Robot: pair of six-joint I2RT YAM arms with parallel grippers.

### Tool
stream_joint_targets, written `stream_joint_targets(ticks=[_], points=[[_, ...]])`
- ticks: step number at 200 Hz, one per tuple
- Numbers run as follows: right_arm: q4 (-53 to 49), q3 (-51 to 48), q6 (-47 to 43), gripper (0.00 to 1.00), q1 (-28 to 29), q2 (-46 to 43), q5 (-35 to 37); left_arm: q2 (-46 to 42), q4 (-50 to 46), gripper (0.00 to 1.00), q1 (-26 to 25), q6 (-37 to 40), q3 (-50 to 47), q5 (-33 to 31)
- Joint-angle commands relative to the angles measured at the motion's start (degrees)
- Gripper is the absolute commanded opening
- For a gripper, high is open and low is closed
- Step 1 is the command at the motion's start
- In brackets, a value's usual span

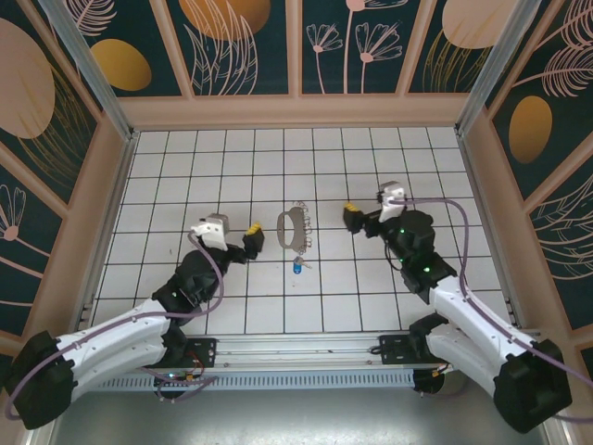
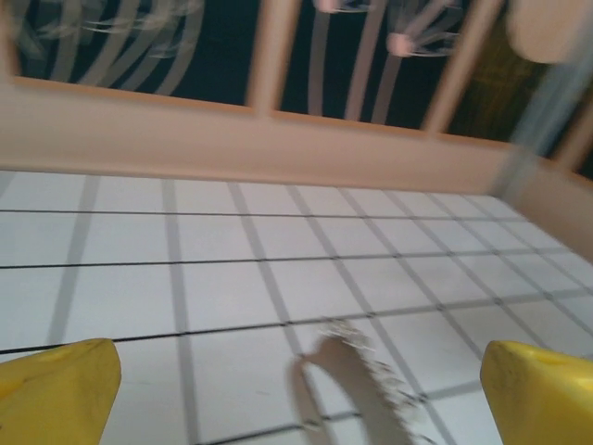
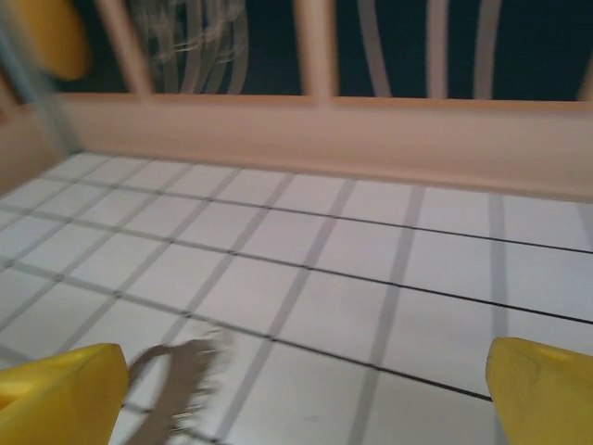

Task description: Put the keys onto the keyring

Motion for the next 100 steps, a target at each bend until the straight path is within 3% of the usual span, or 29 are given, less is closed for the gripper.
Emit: stream_joint_targets(ticks=[1, 27, 47, 69, 100], points=[[11.0, -5.4, -0.8, 0.99, -7.2, 0.2, 2.3, 1.7, 4.5, 0.99, 6.8, 2.2, -1.2, -5.1], [24.7, -15.0, -0.3, 0.99, -13.1, 1.2, 4.3, 3.0, 7.2, 0.99, 16.5, 2.7, -1.8, 0.0], [29.8, -17.5, 0.0, 0.99, -17.8, 5.5, 5.1, 6.1, 6.7, 0.99, 19.4, 7.0, -0.1, -6.9], [38.1, -18.3, -0.6, 0.99, -20.5, 12.4, 4.6, 10.0, 10.5, 0.99, 22.3, 14.1, -0.7, -7.6], [51.3, -17.9, -0.9, 0.99, -22.4, 24.4, 4.7, 16.1, 25.1, 0.99, 28.8, 16.0, -5.4, -3.3]])
